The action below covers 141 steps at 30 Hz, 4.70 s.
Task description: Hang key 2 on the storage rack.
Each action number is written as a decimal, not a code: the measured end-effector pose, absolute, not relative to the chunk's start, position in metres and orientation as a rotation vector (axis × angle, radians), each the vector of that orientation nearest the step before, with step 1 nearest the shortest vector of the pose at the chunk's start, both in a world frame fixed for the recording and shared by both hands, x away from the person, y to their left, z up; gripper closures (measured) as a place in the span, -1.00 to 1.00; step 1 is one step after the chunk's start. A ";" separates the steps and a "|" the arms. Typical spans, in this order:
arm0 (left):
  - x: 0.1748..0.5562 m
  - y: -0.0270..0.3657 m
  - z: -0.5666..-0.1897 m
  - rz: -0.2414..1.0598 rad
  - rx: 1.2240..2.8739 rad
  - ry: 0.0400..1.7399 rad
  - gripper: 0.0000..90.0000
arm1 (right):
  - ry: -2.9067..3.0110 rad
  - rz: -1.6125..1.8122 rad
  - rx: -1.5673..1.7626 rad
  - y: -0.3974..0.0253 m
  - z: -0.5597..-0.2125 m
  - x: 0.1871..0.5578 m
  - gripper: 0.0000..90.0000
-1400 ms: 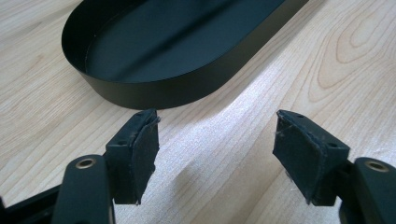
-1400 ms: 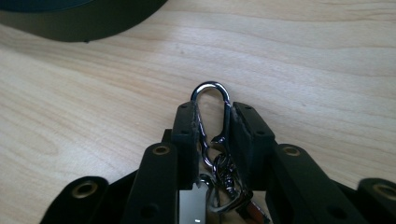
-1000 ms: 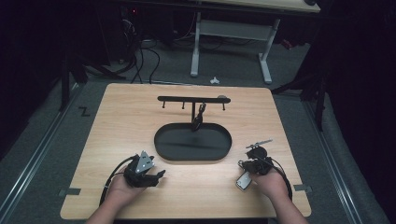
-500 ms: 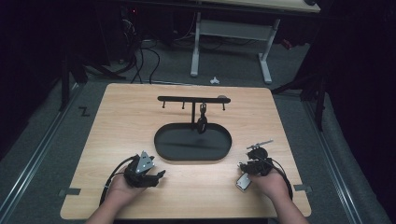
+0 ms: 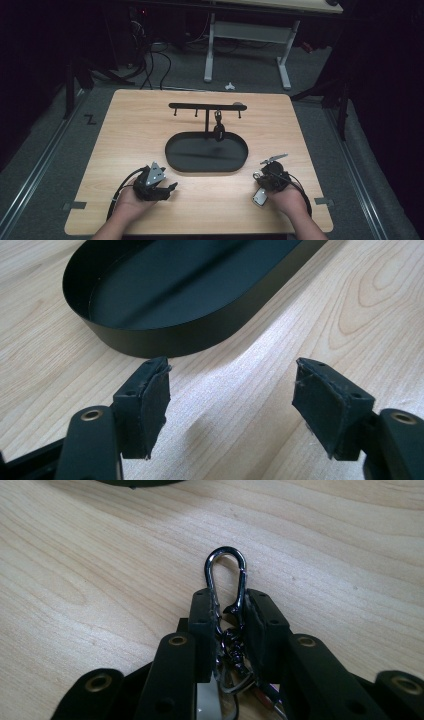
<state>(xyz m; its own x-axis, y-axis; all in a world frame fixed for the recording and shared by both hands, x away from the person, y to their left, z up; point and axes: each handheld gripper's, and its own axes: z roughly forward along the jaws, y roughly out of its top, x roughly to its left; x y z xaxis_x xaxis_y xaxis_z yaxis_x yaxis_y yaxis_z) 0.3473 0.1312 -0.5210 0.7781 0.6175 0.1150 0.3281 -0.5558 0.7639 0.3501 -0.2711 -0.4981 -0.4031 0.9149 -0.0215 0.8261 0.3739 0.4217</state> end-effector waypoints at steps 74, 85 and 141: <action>0.348 0.131 -0.521 0.473 2.197 0.695 -0.31 | 2.430 0.635 1.482 -0.278 -0.408 0.359 0.92; 0.348 0.132 -0.520 0.472 2.199 0.694 -0.31 | 2.416 0.644 1.445 -0.269 -0.388 0.369 0.92; 0.349 0.137 -0.519 0.466 2.194 0.702 -0.31 | 2.385 0.727 1.358 -0.207 -0.309 0.440 0.92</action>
